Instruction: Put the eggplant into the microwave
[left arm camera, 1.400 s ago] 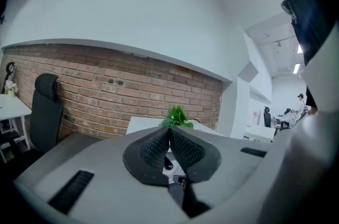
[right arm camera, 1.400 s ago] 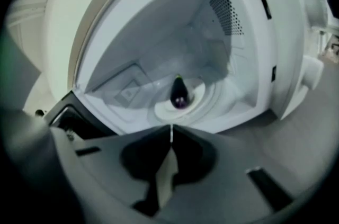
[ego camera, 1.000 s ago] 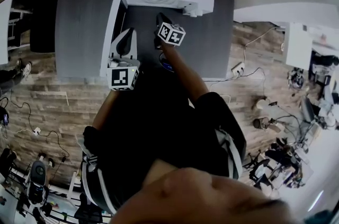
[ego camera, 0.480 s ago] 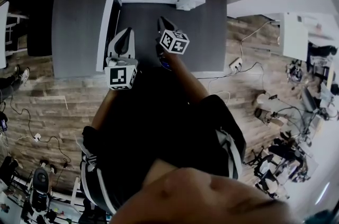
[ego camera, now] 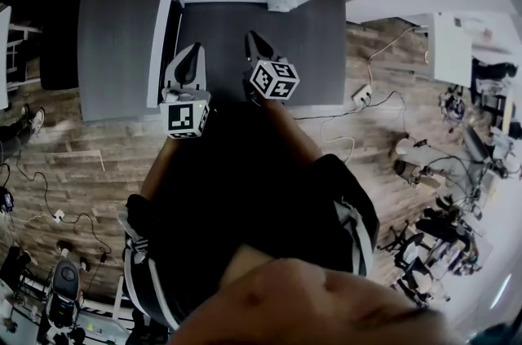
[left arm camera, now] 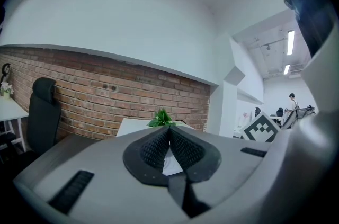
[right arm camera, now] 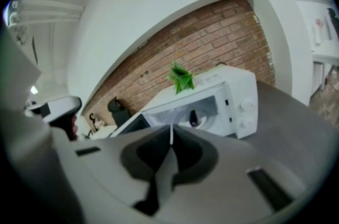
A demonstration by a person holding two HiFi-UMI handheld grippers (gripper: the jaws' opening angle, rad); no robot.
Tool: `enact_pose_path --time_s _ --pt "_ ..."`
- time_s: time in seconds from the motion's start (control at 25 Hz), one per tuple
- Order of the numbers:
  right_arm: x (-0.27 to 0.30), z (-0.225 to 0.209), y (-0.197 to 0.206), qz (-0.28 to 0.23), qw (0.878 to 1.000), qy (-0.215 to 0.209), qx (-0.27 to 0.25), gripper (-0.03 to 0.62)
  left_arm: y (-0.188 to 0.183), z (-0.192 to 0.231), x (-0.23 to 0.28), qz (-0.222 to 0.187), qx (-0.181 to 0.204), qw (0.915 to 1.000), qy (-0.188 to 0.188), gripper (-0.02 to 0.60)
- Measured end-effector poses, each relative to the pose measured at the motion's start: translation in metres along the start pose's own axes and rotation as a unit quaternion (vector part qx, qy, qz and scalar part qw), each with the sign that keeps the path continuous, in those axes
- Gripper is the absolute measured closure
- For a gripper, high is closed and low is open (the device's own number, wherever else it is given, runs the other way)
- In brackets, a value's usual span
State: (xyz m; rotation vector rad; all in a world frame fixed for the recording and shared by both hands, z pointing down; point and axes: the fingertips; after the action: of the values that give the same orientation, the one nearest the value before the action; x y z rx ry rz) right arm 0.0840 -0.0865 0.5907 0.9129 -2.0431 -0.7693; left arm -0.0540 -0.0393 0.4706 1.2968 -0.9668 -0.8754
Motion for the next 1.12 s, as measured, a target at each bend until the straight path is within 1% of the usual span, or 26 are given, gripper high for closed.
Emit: enact_pose_path --time_s 0.2,0.56,0.88,1.12 --pt "-0.022 0.017 -0.010 -0.018 1.000 -0.009 -0.023 0.559 -0.001 -0.002 -0.001 -0.005 0.014 0.9999 0.007 0.545" --pt "-0.049 0.035 -0.016 -0.036 0.998 -0.014 -0.055 0.559 0.003 0.001 0.000 0.000 0.018 0.9998 0.007 0.545" --pt "-0.051 0.037 -0.018 -0.040 0.998 -0.022 -0.052 0.559 0.005 0.003 0.006 0.004 0.015 0.9999 0.007 0.545" --pt "-0.045 0.043 -0.014 -0.027 0.998 -0.038 -0.053 0.560 0.005 0.004 0.012 0.006 0.014 0.9998 0.008 0.545"
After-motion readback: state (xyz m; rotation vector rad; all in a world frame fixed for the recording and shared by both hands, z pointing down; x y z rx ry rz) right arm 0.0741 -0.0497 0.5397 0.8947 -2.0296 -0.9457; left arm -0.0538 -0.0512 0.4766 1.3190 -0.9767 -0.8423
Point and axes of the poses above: the fingertips, and each gripper's own axes: x forward along the fingers, z to its left, y out of its underside, and after that the axes turned 6 degrees about x, right-handed
